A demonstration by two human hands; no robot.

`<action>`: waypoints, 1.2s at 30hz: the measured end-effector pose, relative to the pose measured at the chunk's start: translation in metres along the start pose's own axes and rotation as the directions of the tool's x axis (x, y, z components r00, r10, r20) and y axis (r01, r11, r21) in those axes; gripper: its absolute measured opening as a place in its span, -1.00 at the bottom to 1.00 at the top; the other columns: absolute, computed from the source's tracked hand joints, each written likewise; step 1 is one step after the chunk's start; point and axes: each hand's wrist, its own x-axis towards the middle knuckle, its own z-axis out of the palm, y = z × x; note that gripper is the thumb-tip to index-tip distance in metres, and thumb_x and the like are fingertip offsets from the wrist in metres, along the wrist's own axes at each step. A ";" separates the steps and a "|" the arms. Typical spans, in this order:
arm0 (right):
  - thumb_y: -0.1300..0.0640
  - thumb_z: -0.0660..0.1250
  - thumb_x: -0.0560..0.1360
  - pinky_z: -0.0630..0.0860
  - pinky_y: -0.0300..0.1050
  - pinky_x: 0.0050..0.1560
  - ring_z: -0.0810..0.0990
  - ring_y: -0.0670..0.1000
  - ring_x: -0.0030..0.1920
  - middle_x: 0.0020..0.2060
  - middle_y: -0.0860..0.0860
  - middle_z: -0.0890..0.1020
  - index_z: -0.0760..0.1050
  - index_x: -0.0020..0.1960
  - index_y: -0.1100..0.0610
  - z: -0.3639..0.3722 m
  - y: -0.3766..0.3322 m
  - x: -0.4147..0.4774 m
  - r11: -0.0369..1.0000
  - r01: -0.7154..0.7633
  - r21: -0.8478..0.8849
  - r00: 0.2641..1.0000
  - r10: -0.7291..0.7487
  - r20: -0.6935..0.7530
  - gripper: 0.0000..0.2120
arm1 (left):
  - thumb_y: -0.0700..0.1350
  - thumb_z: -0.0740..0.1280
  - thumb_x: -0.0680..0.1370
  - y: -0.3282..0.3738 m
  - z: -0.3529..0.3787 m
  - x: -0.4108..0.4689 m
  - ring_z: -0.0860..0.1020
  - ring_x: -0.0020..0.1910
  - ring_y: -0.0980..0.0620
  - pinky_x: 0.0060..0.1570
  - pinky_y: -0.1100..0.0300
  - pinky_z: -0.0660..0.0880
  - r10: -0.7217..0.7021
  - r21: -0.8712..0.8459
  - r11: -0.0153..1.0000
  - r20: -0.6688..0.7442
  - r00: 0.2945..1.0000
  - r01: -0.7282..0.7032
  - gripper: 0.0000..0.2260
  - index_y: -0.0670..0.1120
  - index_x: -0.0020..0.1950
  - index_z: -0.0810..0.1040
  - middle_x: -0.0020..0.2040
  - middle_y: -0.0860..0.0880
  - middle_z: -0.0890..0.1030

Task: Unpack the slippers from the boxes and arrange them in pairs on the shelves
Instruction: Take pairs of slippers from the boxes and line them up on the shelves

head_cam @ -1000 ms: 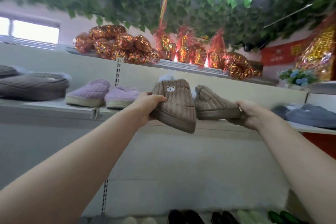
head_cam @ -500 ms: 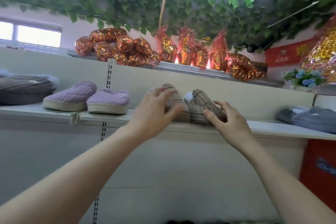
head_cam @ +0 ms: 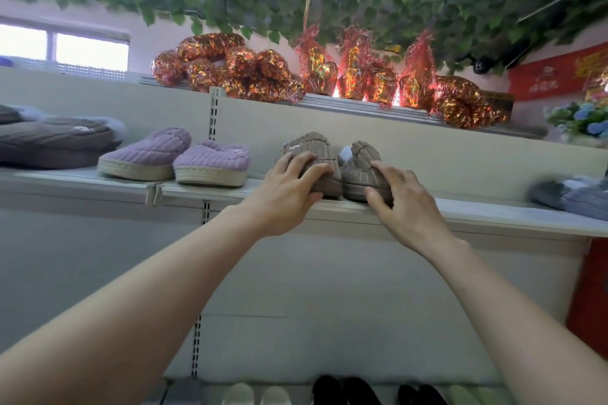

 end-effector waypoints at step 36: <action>0.11 0.28 0.54 0.47 0.09 0.18 0.53 0.22 0.13 0.11 0.17 0.58 0.54 0.22 0.20 0.269 -0.349 -0.438 0.840 0.414 0.350 0.750 -0.533 0.391 -0.70 | -0.13 0.27 0.54 -0.076 -0.075 -0.680 0.50 0.05 -0.12 0.09 0.10 0.41 -0.481 0.058 0.873 0.276 0.832 0.485 -0.77 -0.09 0.16 0.59 0.09 -0.08 0.60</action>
